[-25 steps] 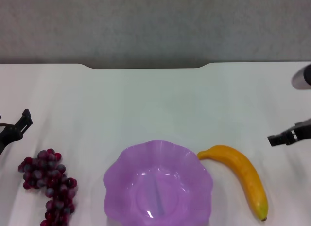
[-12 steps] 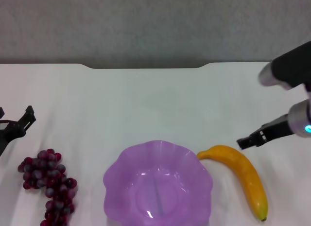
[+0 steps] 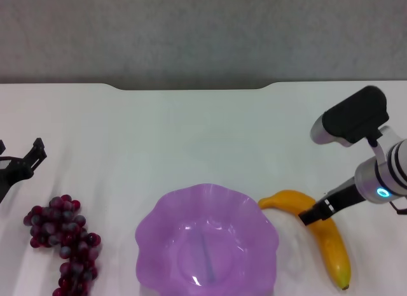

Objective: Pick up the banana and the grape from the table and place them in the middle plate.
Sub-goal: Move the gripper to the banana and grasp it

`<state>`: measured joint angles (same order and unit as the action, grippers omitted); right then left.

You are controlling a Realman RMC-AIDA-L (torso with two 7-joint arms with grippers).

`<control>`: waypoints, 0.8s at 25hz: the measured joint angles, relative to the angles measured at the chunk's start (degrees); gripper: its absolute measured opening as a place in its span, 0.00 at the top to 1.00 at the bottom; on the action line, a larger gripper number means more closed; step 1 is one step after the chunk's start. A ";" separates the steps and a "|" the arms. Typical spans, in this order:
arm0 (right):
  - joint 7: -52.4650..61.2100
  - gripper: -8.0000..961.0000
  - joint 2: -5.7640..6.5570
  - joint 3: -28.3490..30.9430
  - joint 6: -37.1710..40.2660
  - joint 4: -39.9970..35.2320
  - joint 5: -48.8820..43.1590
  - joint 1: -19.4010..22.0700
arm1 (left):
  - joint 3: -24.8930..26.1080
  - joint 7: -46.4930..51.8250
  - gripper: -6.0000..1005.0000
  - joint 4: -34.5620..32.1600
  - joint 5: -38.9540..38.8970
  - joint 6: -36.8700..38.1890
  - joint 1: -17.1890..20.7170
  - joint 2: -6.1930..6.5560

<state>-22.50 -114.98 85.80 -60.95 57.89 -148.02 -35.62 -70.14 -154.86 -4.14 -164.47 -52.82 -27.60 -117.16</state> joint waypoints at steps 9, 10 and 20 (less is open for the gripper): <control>0.28 0.07 -0.07 -1.79 0.94 -5.18 0.14 -1.35 | 0.00 0.00 0.14 -0.06 0.01 0.06 -0.03 0.00; 0.24 0.07 -0.07 -1.82 1.26 -5.66 0.14 -1.42 | 0.00 0.00 0.14 -0.07 0.03 0.08 -0.05 -0.01; 0.37 0.12 -0.07 -3.22 4.67 -7.53 0.19 -1.64 | 0.00 0.00 0.14 -0.09 0.14 0.01 -0.09 -0.09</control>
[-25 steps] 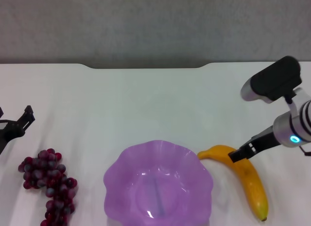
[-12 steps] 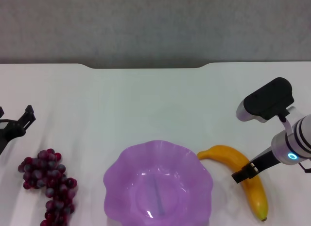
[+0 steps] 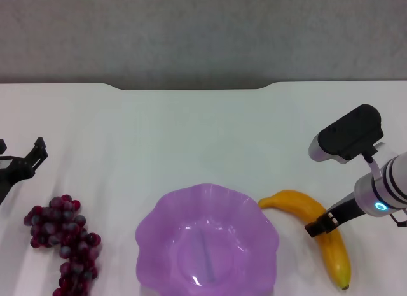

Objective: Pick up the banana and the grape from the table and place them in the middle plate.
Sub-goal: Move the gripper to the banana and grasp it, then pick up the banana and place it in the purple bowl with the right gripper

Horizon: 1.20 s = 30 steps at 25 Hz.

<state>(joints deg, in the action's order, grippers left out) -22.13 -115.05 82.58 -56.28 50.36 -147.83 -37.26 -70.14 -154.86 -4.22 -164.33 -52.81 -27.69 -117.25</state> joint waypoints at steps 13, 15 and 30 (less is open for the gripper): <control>-0.12 0.39 0.02 -2.07 4.57 -1.25 -0.24 0.17 | 0.00 0.00 0.14 0.00 -0.08 -0.20 0.01 0.00; -0.19 0.42 0.02 -2.94 5.41 -2.04 -0.41 0.09 | 0.00 0.00 0.14 0.00 -0.09 -0.27 0.01 0.00; 0.04 0.47 0.17 -3.41 12.30 11.21 -0.61 10.56 | 0.09 -0.13 0.14 0.00 -0.22 0.06 0.42 0.10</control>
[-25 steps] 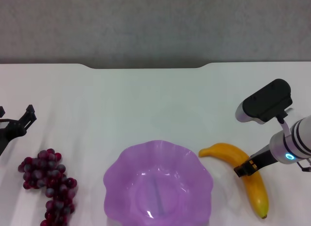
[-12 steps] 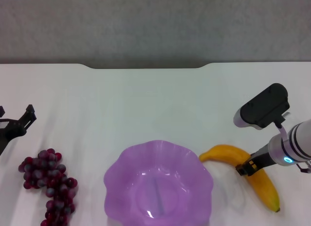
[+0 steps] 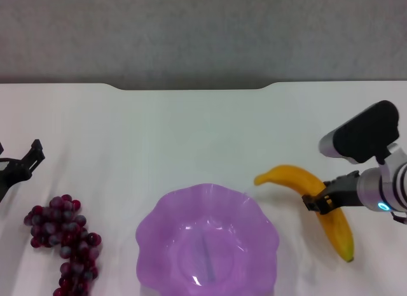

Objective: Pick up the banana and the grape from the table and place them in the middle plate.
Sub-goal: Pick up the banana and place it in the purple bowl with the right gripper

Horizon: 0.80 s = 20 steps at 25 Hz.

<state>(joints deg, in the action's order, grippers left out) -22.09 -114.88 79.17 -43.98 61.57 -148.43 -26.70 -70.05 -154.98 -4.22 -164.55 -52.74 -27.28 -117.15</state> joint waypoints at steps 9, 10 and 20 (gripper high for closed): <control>-2.20 0.47 0.06 -0.28 2.18 19.40 -2.42 11.82 | 0.34 -0.27 0.14 0.00 -0.19 0.00 0.12 0.06; -3.00 0.47 0.04 -0.48 2.21 21.40 -1.81 12.63 | 0.36 -0.29 0.14 0.00 -0.21 0.00 0.12 0.09; -6.75 0.47 -0.03 -6.11 -1.10 19.35 6.73 4.73 | 0.09 -0.26 0.14 -0.89 0.15 0.01 -0.37 0.17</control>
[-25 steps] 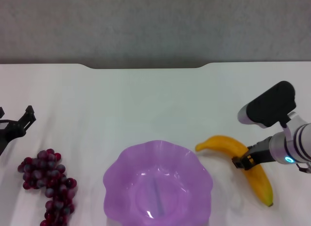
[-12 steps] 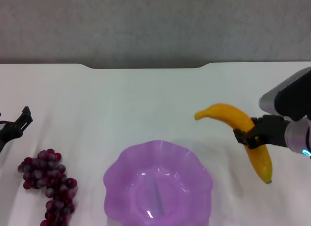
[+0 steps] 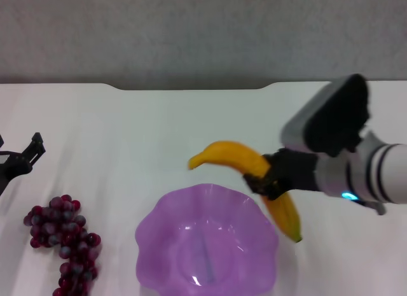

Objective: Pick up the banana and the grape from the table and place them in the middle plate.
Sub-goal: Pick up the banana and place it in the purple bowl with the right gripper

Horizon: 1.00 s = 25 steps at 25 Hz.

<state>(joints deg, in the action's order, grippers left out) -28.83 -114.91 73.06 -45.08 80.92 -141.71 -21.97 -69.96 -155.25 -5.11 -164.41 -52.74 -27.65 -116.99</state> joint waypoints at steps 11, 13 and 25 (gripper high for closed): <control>-3.37 0.46 -0.08 -3.37 -3.30 -9.64 7.70 -9.00 | -0.09 0.29 0.14 0.00 -0.08 0.00 -0.04 -0.09; -3.42 0.46 -0.16 -4.12 -2.67 -11.18 7.91 -9.93 | -0.09 0.30 0.14 -0.03 -0.14 0.00 -0.04 -0.09; -6.78 0.46 -0.24 -10.11 3.36 -19.57 14.53 -14.33 | -0.09 0.30 0.14 -0.08 -0.07 -0.22 -0.37 -0.14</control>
<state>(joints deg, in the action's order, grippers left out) -35.61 -115.15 62.95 -41.72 61.35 -127.18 -36.30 -70.05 -154.95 -5.19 -164.48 -52.95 -28.02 -117.13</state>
